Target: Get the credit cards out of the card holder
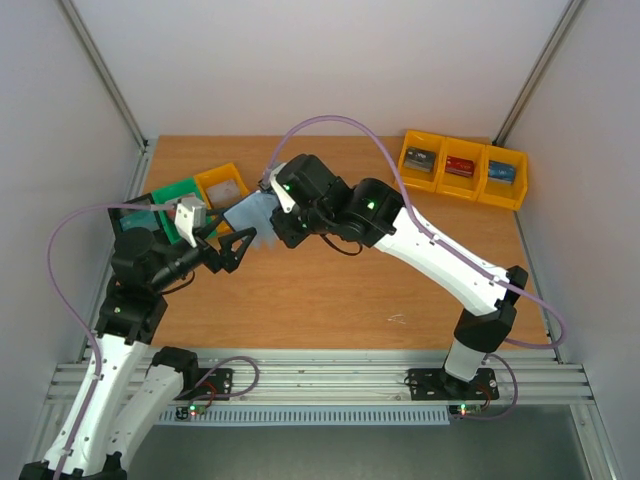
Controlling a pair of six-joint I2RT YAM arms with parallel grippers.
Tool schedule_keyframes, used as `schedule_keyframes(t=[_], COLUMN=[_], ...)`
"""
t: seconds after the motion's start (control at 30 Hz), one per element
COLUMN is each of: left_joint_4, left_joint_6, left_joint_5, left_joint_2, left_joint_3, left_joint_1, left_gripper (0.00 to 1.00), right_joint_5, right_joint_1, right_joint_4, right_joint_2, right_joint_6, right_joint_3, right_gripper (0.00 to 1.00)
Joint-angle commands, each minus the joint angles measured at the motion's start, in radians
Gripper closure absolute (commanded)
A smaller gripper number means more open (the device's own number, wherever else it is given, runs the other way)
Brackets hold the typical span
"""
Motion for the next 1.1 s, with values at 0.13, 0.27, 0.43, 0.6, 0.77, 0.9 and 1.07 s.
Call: schedule_keyframes(t=[0.13, 0.27, 0.43, 0.6, 0.77, 0.9, 1.07], left_joint_4=[0.073, 0.086, 0.112, 0.049, 0.019, 0.034, 0.084], left_joint_6=[-0.012, 0.011, -0.004, -0.007, -0.025, -0.046, -0.071], left_joint_5=[0.140, 0.214, 0.144, 0.000, -0.035, 0.042, 0.145], left_joint_2=[0.005, -0.010, -0.019, -0.012, -0.015, -0.020, -0.029], left_joint_3=[-0.019, -0.016, -0.012, -0.021, -0.042, -0.067, -0.080], left_joint_1=[-0.001, -0.001, -0.001, 0.000, 0.007, 0.011, 0.014], left_gripper=[0.01, 0.01, 0.01, 0.01, 0.01, 0.01, 0.01], right_joint_5=[0.023, 0.216, 0.259, 0.047, -0.131, -0.280, -0.504], right_joint_1=[0.006, 0.005, 0.024, 0.025, 0.016, -0.005, -0.067], right_joint_4=[-0.003, -0.093, -0.153, -0.052, 0.066, 0.148, 0.252], right_joint_2=[-0.049, -0.005, 0.036, -0.020, -0.135, -0.225, -0.324], right_joint_6=[-0.034, 0.030, 0.008, -0.074, -0.153, -0.196, -0.200], right_joint_3=[0.004, 0.068, 0.136, 0.054, -0.091, -0.192, -0.319], right_gripper=[0.99, 0.99, 0.99, 0.99, 0.99, 0.99, 0.99])
